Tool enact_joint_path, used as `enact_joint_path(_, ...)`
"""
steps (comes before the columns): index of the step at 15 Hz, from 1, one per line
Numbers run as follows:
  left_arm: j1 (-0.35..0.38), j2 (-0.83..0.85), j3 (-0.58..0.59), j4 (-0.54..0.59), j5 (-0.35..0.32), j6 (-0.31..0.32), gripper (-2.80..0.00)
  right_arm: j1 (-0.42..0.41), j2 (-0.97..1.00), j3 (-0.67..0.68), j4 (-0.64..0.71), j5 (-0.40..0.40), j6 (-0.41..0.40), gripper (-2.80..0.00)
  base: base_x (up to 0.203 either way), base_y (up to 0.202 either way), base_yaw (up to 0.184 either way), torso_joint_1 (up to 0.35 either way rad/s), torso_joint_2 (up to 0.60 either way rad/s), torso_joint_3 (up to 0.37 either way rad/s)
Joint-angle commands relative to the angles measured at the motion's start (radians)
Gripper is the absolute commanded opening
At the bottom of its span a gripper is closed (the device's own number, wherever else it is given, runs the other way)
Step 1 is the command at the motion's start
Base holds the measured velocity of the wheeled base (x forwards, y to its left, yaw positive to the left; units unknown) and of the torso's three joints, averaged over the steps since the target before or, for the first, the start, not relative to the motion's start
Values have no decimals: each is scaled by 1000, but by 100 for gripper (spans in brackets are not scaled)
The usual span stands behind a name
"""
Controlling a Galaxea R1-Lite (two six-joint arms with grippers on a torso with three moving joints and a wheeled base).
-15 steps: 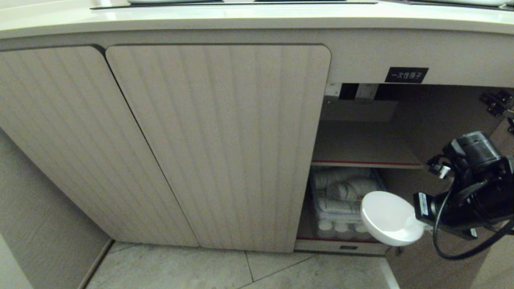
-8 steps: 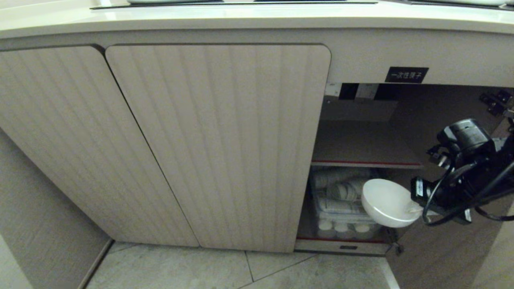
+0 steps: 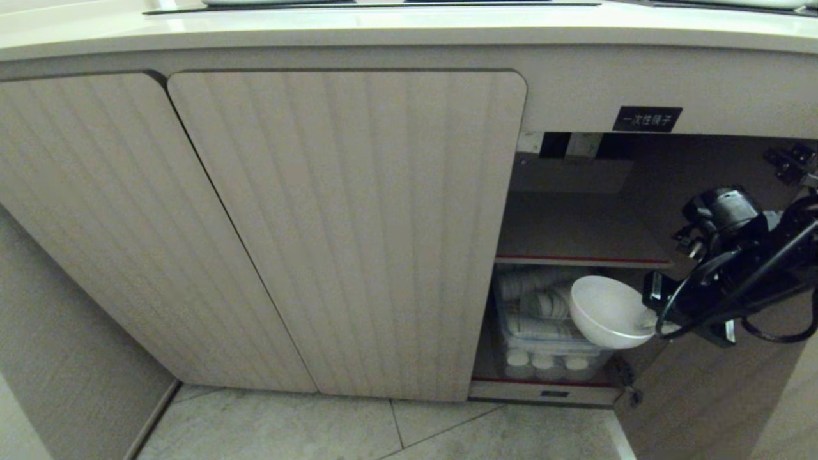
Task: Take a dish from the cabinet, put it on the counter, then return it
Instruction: Put it back into the cabinet
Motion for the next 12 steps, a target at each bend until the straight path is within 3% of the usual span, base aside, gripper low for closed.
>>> enact_joint_path(1,0,0,0,0,0,0,-280,1,3,-14,1,2,30,-280,0,0,0,0,0,0)
enact_joint_path(3,0,0,0,0,-1,0,-280,1,16,-32,0,0,64,-280,0,0,0,0,0,0)
enact_joint_path(6,0,0,-1,0,-1,0,-280,0,25,-31,-68,-1,67,-280,0,0,0,0,0,0)
enact_joint_path(12,0,0,0,0,-1,0,-280,-2,50,-53,-80,-2,66,-280,0,0,0,0,0,0)
